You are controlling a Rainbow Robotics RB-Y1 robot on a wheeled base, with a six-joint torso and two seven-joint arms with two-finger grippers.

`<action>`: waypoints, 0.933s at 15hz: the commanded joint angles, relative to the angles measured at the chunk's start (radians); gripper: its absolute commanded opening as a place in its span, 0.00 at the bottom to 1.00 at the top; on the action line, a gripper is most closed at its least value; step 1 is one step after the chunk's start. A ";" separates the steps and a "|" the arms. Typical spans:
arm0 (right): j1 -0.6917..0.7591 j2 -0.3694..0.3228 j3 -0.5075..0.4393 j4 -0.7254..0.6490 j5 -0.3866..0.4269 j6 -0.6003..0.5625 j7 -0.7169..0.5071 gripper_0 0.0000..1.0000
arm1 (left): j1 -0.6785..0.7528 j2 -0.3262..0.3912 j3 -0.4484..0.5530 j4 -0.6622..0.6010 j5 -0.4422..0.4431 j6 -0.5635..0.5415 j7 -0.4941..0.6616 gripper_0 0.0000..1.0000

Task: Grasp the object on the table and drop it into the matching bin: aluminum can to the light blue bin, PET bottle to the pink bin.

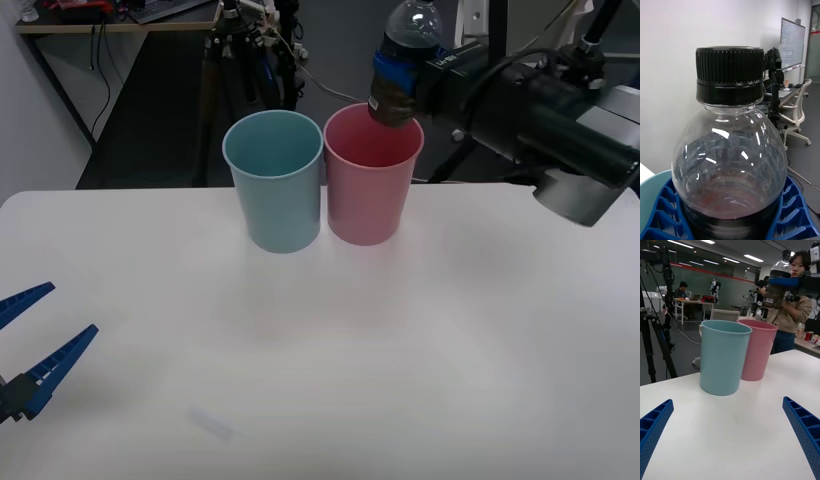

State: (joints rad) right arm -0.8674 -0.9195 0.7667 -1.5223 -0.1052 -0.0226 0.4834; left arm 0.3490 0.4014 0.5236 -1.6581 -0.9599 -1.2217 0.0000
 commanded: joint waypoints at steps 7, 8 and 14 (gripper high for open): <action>-0.044 0.143 0.011 0.157 0.085 -0.003 0.003 0.00 | 0.000 0.000 0.000 0.000 0.000 0.000 0.000 1.00; -0.044 0.151 0.011 0.163 0.091 -0.005 0.003 0.00 | 0.000 0.000 0.000 0.000 0.000 0.000 0.000 1.00; -0.053 0.174 0.009 0.203 0.117 -0.027 -0.009 0.07 | 0.000 0.000 0.000 0.000 0.000 0.000 0.000 1.00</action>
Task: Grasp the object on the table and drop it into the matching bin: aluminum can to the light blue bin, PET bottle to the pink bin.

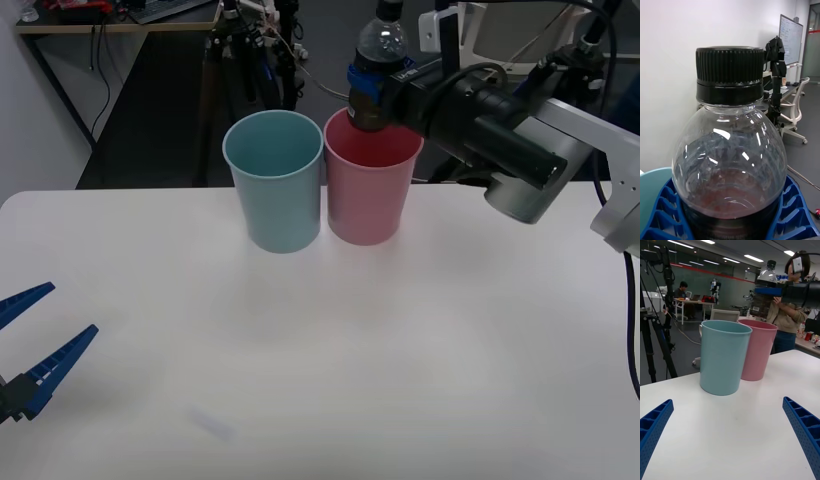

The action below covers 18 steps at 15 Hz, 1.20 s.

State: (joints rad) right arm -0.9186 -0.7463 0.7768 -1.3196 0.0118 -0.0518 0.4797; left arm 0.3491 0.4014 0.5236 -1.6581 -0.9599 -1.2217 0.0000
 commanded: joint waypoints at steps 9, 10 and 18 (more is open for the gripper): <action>-0.009 0.008 -0.002 0.007 0.004 0.003 -0.013 1.00 | 0.000 0.000 0.000 0.000 0.000 0.000 0.000 1.00; -0.009 0.008 -0.004 0.008 0.004 0.001 -0.013 1.00 | 0.000 0.000 0.000 0.000 0.000 0.000 0.000 1.00; 0.003 -0.033 -0.008 -0.039 -0.009 -0.003 -0.003 1.00 | 0.000 0.000 0.000 0.000 0.000 0.000 0.000 1.00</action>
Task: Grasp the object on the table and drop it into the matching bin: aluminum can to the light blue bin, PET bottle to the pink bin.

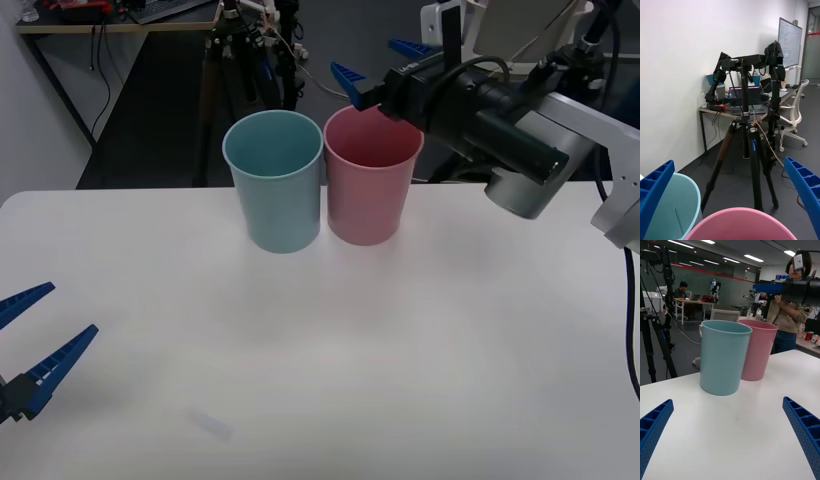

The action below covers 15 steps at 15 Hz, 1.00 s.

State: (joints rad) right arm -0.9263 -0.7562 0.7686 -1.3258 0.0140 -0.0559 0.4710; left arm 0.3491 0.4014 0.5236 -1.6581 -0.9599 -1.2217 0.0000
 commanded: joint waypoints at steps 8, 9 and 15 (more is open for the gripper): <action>0.273 -0.235 -0.123 -0.398 -0.052 -0.036 0.054 1.00 | 0.000 0.000 0.000 0.000 0.000 0.000 0.000 1.00; 0.328 -0.253 -0.161 -0.431 -0.052 -0.068 0.061 1.00 | 0.000 0.000 0.000 0.000 0.000 0.000 0.000 1.00; 0.698 -0.313 -0.396 -0.653 -0.029 -0.121 0.086 1.00 | 0.000 0.000 0.000 0.000 0.000 0.000 0.000 1.00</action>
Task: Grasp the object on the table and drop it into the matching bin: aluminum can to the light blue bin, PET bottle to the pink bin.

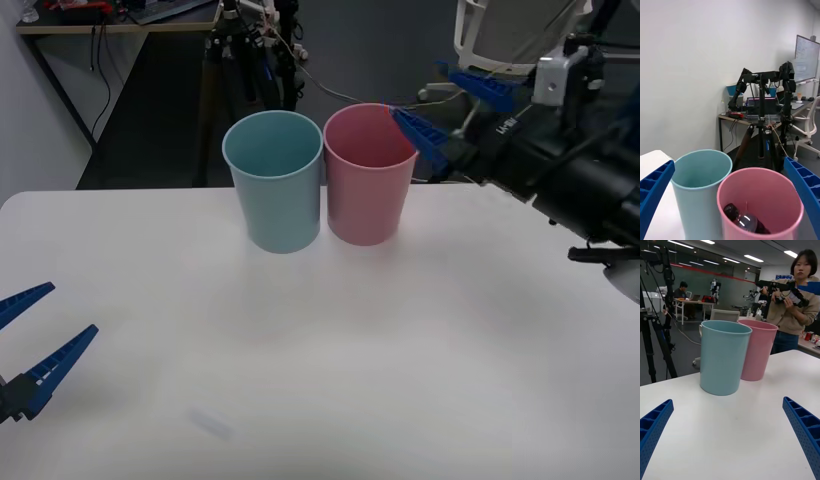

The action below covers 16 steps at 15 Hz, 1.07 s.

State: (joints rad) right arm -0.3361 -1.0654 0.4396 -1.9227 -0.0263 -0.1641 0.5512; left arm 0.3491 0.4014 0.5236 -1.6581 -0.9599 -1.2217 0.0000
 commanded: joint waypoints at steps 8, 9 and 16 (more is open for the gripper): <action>0.529 0.027 -0.252 -0.090 0.167 -0.273 0.013 1.00 | 0.000 0.000 0.000 0.000 0.000 0.000 0.000 1.00; 0.571 0.045 -0.269 -0.088 0.204 -0.298 0.010 1.00 | 0.000 0.000 0.000 0.000 0.000 0.000 0.000 1.00; 0.733 0.291 -0.397 0.028 0.560 -0.555 -0.139 1.00 | 0.000 0.000 0.000 0.000 0.000 0.000 0.000 1.00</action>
State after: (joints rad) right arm 0.3889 -0.8040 0.0593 -1.9044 0.4893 -0.6949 0.4324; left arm 0.3490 0.4014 0.5236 -1.6580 -0.9599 -1.2217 0.0000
